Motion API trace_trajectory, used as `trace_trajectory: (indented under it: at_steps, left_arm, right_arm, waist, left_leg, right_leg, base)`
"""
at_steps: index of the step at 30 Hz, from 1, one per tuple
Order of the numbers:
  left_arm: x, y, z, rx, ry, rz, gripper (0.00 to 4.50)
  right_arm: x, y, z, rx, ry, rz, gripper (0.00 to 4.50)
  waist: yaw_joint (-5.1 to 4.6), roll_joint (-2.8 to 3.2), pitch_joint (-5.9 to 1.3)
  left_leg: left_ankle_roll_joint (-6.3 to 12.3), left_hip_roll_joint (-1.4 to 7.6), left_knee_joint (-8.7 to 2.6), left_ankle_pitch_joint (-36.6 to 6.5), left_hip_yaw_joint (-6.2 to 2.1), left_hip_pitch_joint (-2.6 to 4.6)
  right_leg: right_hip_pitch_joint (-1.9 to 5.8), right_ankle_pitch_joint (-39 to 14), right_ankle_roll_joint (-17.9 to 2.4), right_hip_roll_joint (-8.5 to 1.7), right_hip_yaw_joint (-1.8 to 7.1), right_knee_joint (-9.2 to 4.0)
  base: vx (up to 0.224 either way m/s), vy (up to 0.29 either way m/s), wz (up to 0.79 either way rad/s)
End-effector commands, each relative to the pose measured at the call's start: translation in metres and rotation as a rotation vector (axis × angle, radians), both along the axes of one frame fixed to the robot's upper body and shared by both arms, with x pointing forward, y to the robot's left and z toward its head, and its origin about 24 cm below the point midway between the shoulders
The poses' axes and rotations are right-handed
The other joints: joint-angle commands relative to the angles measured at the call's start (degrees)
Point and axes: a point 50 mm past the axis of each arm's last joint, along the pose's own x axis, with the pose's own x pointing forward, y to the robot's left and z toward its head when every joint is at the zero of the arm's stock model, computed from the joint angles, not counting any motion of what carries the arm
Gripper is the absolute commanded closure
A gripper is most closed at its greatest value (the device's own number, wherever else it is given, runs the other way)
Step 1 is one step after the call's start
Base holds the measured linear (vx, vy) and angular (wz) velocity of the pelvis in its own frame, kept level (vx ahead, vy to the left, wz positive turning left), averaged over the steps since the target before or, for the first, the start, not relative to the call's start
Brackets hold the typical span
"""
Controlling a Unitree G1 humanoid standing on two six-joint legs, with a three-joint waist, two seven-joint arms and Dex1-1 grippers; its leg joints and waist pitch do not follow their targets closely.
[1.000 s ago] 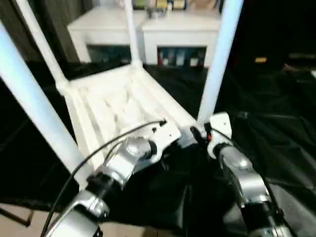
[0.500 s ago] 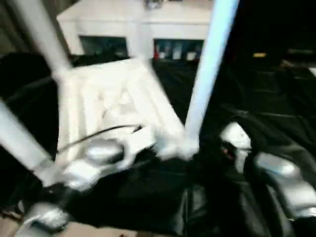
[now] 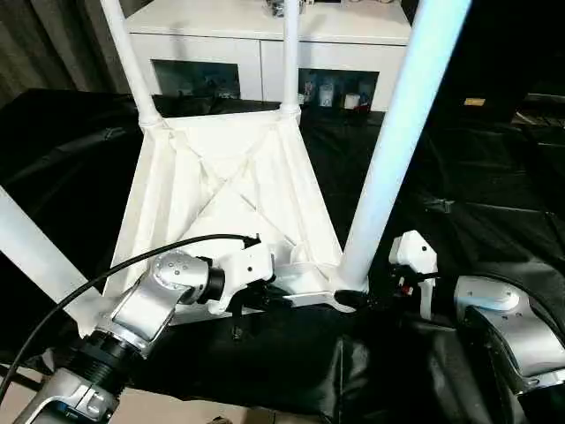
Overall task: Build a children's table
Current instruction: Rotate leg to tighten
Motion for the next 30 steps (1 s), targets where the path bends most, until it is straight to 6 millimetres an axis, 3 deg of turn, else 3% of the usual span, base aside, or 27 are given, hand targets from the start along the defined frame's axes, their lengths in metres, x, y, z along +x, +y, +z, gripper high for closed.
trace_trajectory:
  at_steps: [1, 5, 6, 14, 18, 20, 21, 22, 23, 24, 25, 27, 30]
  left_arm:
    - [-0.004, -0.004, 0.001, -0.038, 0.009, -0.029, 4.5]
    - [-0.004, -0.002, 0.0, -0.031, 0.009, -0.024, 4.5]
    - [-0.004, -0.002, 0.0, -0.03, 0.012, -0.024, 4.5]
    - [-0.005, 0.0, -0.002, -0.024, 0.02, -0.019, 4.5]
    - [0.004, -0.001, -0.009, 0.012, -0.008, 0.088, 4.5]
    - [0.008, -0.003, -0.011, 0.017, -0.02, 0.13, 4.5]
    - [0.026, -0.02, -0.012, -0.029, -0.039, 0.314, 4.5]
    - [0.029, -0.024, -0.012, -0.039, -0.041, 0.352, 4.5]
    - [0.032, -0.029, -0.012, -0.043, -0.041, 0.37, 4.5]
    - [0.035, -0.034, -0.012, -0.039, -0.052, 0.396, 4.5]
    - [0.038, -0.041, -0.012, -0.037, -0.06, 0.432, 4.5]
    - [0.047, -0.053, -0.011, -0.034, -0.095, 0.534, 4.5]
    - [0.051, -0.065, -0.01, -0.035, -0.102, 0.56, 4.5]
  right_arm:
    - [0.003, -0.002, 0.002, 0.005, 0.001, -0.002, 1.16]
    - [0.001, -0.004, 0.0, -0.002, 0.01, 0.0, 1.39]
    - [0.001, -0.005, -0.001, -0.002, 0.017, -0.005, 1.69]
    - [-0.001, -0.005, -0.006, -0.017, 0.043, -0.007, 1.89]
    - [0.007, -0.002, -0.019, -0.061, 0.032, -0.149, 1.91]
    - [0.011, 0.001, -0.022, -0.068, 0.028, -0.201, 1.91]
    - [0.026, 0.019, -0.029, -0.045, 0.018, -0.438, 1.91]
    - [0.03, 0.024, -0.03, -0.038, 0.019, -0.494, 1.91]
    - [0.032, 0.029, -0.032, -0.029, 0.027, -0.532, 1.91]
    - [0.034, 0.034, -0.033, -0.03, 0.03, -0.57, 1.91]
    - [0.036, 0.042, -0.035, -0.023, 0.046, -0.629, 1.92]
    - [0.041, 0.058, -0.039, -0.032, 0.082, -0.733, 1.95]
    - [0.045, 0.076, -0.037, 0.01, 0.106, -0.753, 1.96]
  waist:
    - [-0.02, -1.22, -3.06]
    - [0.06, -1.25, -3.07]
    - [0.05, -1.28, -3.05]
    - [0.09, -1.25, -3.11]
    - [-0.05, -1.24, -2.88]
    - [-0.41, -1.25, -2.42]
    - [-1.0, -1.29, -2.08]
    - [-1.27, -1.24, -1.79]
    - [-1.72, -1.84, -1.88]
    - [-1.69, -1.66, -2.02]
    - [-1.66, -1.53, -2.07]
    - [-1.71, -1.3, -2.06]
    - [-1.34, -1.38, -2.18]
  left_leg:
    - [7.4, 2.57, -3.73, -3.49, -0.4, 0.73]
    - [7.46, 2.56, -3.69, -3.46, -0.38, 0.74]
    - [7.48, 2.55, -3.68, -3.28, -0.38, 0.71]
    - [7.54, 2.55, -3.6, -3.07, -0.38, 0.74]
    - [7.05, 2.56, -3.76, -4.19, -0.3, 0.75]
    - [5.01, 2.46, -4.35, -7.62, -0.34, 0.72]
    - [2.04, 2.38, -4.71, -11.58, -0.25, 1.21]
    - [0.79, 2.2, -4.95, -14.07, -0.28, 1.39]
    - [-1.42, 1.99, -5.15, -17.04, -0.74, 1.43]
    - [-1.99, 2.03, -5.33, -17.07, -1.01, 1.23]
    - [-2.24, 2.21, -5.49, -17.31, -1.0, 1.48]
    - [-2.13, 2.05, -5.48, -17.69, -0.8, 1.85]
    - [-1.9, 2.05, -5.49, -17.09, -0.8, 1.85]
  right_leg:
    - [2.55, 5.29, -16.49, -2.34, 1.73, -3.32]
    - [2.57, 4.96, -16.56, -2.31, 1.71, -3.33]
    - [2.58, 5.1, -16.56, -2.3, 1.72, -3.29]
    - [2.58, 5.26, -16.73, -2.3, 1.69, -3.24]
    - [2.4, 3.1, -16.61, -2.27, 1.67, -3.51]
    - [2.27, -2.88, -15.73, -2.16, 1.58, -4.17]
    - [1.83, -9.97, -14.45, -2.15, 1.81, -4.89]
    - [1.56, -13.75, -13.95, -2.08, 1.78, -5.18]
    - [1.89, -20.86, -11.54, -2.45, 1.65, -5.64]
    - [2.23, -22.18, -10.35, -2.57, 1.62, -5.63]
    - [1.85, -21.46, -9.31, -2.42, 1.76, -5.97]
    - [1.29, -19.56, -9.41, -2.22, 2.17, -6.1]
    - [1.36, -18.67, -8.82, -2.32, 2.23, -6.29]
  base:
    - [0.0, 0.0, 0.0]
    - [0.0, 0.0, 0.0]
    - [0.0, 0.0, 0.0]
    - [0.0, 0.0, 0.0]
    - [0.0, 0.0, 0.0]
    - [0.0, 0.0, 0.0]
    - [0.0, 0.0, 0.0]
    - [-0.06, -0.001, -0.02]
    - [-0.071, 0.009, -0.09]
    - [-0.071, 0.009, -0.09]
    - [0.0, 0.0, 0.0]
    - [0.0, 0.0, 0.0]
    - [0.0, 0.0, 0.0]
